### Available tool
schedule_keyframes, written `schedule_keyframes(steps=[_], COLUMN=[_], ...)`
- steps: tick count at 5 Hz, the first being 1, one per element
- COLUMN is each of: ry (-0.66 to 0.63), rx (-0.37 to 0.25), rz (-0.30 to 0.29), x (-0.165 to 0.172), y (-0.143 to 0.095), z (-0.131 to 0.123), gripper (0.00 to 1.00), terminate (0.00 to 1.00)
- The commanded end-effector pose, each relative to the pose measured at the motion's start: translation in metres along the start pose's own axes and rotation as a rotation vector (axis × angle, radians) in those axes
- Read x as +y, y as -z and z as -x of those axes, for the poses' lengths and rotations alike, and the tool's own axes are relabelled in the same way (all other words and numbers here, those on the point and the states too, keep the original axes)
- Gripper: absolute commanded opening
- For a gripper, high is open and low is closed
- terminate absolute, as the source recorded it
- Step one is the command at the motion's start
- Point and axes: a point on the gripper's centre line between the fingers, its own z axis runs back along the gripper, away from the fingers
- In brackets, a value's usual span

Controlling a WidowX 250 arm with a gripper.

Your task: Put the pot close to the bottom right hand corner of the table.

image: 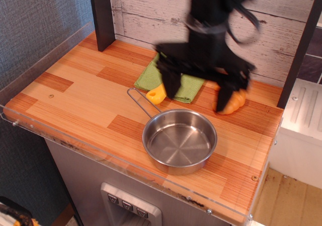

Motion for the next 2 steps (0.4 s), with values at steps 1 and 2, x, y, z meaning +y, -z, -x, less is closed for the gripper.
schedule_keyframes(steps=[1, 2], ry=[0.049, 0.111], rx=[0.075, 0.112], rz=[0.076, 0.092], x=[0.0443, 0.0478], y=[0.0036, 0.0062], z=[-0.0131, -0.0196], gripper=[1.00, 1.00], terminate=[0.00, 0.00])
